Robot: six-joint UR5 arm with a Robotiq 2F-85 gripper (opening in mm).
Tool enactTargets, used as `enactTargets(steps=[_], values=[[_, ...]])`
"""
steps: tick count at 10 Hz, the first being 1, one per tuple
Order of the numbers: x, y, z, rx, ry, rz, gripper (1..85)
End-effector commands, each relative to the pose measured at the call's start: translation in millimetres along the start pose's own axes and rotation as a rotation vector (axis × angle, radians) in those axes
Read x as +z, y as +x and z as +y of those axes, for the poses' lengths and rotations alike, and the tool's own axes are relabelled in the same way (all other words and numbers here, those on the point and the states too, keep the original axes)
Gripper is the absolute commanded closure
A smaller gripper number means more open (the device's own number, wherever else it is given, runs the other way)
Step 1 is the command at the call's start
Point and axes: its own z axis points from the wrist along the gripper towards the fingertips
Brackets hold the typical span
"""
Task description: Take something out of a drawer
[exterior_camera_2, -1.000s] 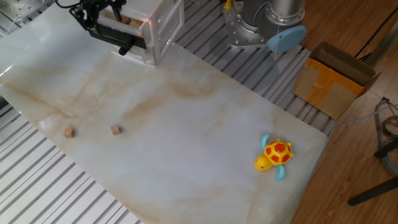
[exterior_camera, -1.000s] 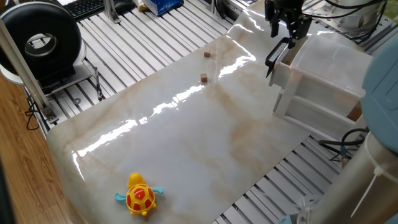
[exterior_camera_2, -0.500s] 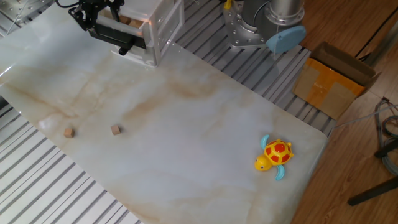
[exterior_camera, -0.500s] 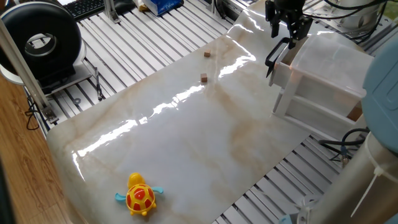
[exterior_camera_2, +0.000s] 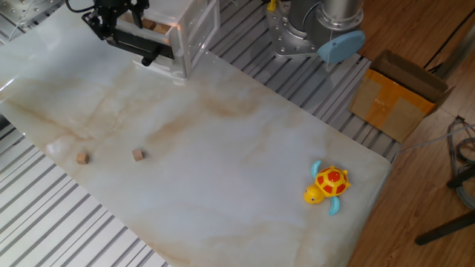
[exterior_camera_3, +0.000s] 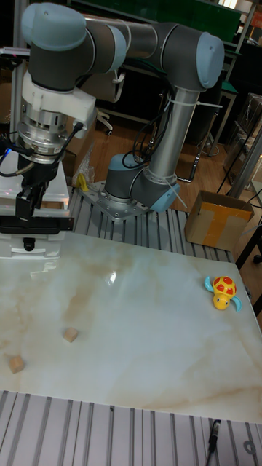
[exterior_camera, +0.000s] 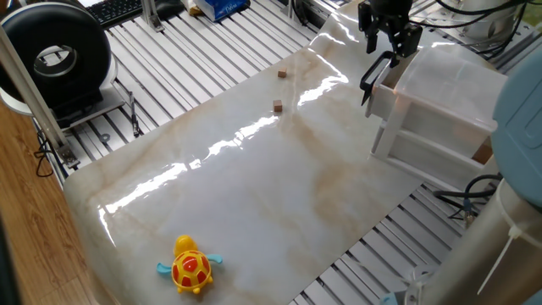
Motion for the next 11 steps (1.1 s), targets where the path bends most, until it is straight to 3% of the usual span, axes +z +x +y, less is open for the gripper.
enactTargets(steps=[1, 4, 8, 11], values=[[-2.0, -3.5, -1.9, 0.004, 0.009, -0.021, 26.0], [-7.3, 3.0, 2.9, 0.019, 0.012, -0.009, 25.3], [-8.5, 5.5, 5.7, 0.021, 0.008, -0.004, 15.7], [-1.5, 4.7, 7.0, 0.026, 0.005, -0.011, 15.0]])
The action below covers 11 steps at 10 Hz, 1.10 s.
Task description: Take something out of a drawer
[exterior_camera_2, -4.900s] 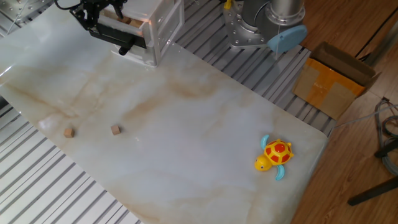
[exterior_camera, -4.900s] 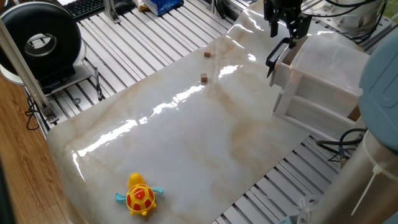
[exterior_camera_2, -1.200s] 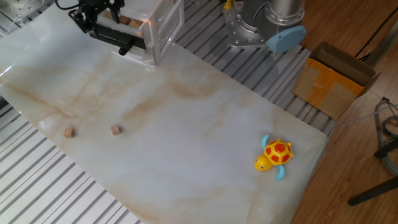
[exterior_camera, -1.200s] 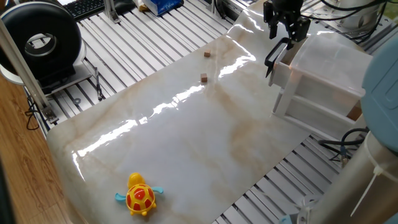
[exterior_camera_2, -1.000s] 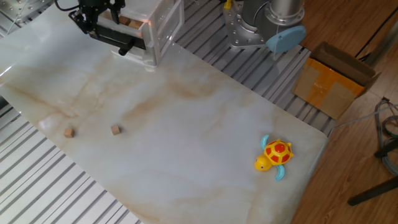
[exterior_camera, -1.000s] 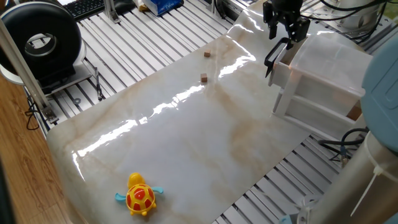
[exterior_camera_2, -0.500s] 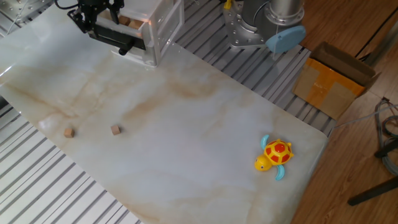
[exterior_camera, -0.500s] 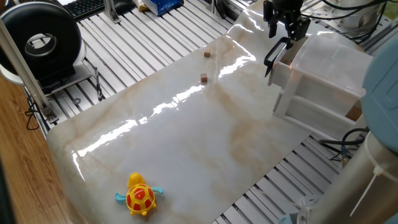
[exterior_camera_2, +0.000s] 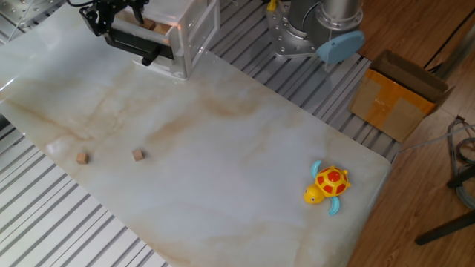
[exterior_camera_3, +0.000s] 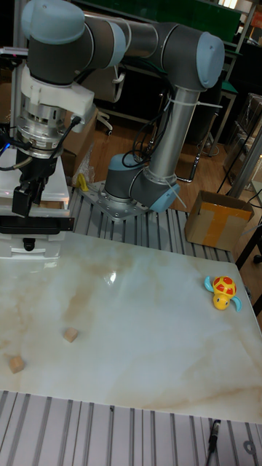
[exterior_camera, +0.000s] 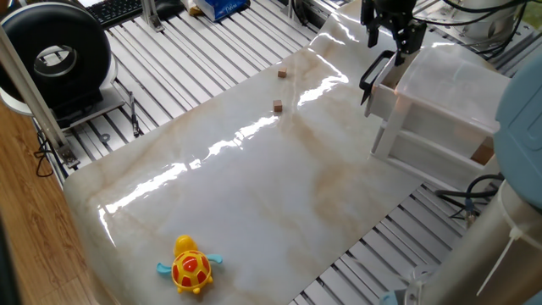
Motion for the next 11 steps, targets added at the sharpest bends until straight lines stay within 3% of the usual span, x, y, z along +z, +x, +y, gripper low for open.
enactTargets(steps=[1, 5, 11], values=[[4.8, -2.4, 0.3, 0.007, 0.003, -0.016, 15.0], [10.6, -0.6, -1.8, -0.003, 0.004, -0.018, 15.3], [6.8, -15.1, -14.7, -0.010, 0.016, -0.035, 18.7]])
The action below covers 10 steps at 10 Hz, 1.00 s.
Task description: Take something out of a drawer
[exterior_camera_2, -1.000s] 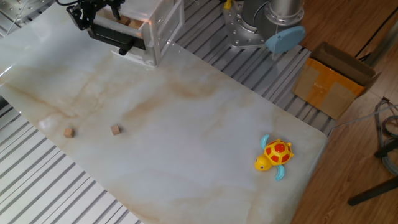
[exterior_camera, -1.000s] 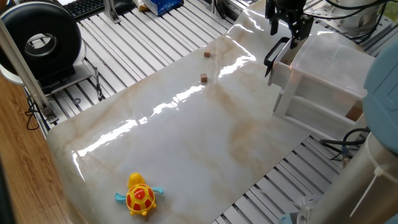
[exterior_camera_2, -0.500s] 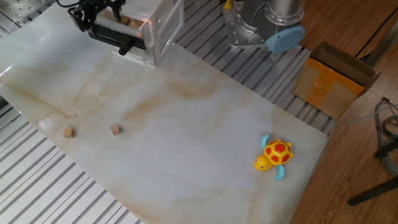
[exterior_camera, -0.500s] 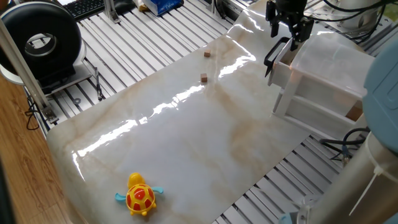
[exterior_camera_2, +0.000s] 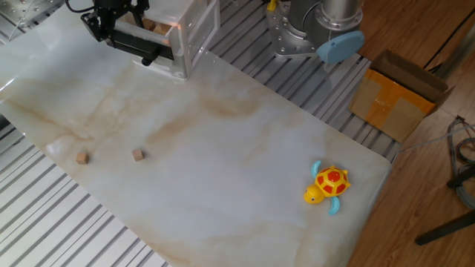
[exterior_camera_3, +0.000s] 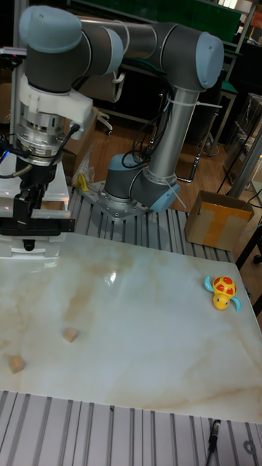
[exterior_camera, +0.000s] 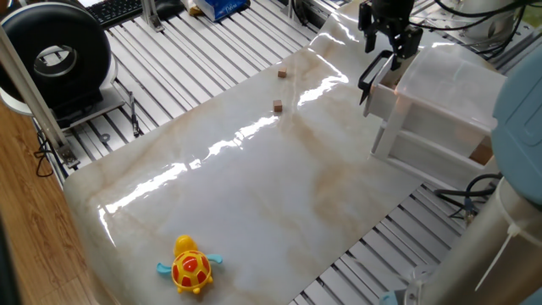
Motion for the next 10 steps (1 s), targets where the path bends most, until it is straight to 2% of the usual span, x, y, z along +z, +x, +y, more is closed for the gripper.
enactTargets(steps=[1, 5, 10], values=[[-2.7, -11.8, -7.5, 0.002, 0.011, -0.028, 19.3], [-2.4, -22.7, -13.4, 0.007, 0.017, -0.052, 20.7], [-4.3, -27.4, -17.9, 0.013, 0.029, -0.060, 21.7]])
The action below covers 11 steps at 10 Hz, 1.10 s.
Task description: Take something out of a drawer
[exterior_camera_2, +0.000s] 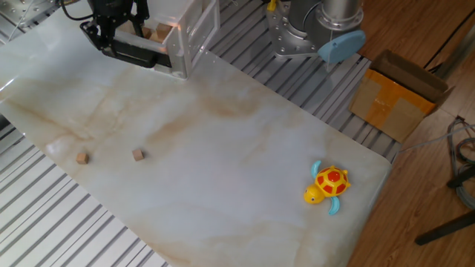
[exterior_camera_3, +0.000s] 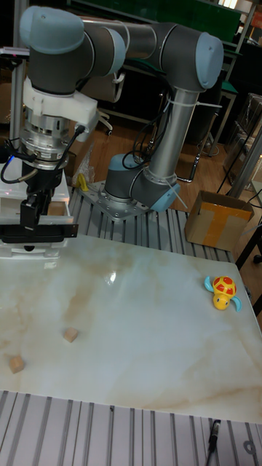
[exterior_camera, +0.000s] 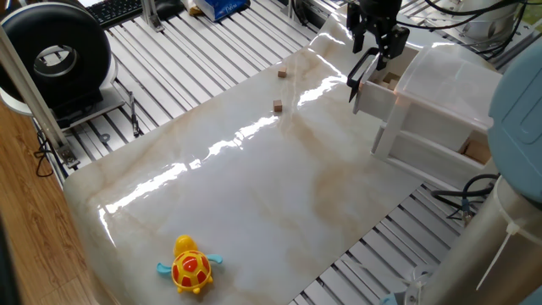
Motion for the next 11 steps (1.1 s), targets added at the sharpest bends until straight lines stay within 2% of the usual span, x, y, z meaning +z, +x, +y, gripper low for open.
enactTargets(steps=[1, 11], values=[[-3.0, -8.4, -6.1, 0.005, 0.015, -0.017, 21.7], [-9.0, -39.1, -16.5, 0.027, 0.018, -0.057, 23.3]])
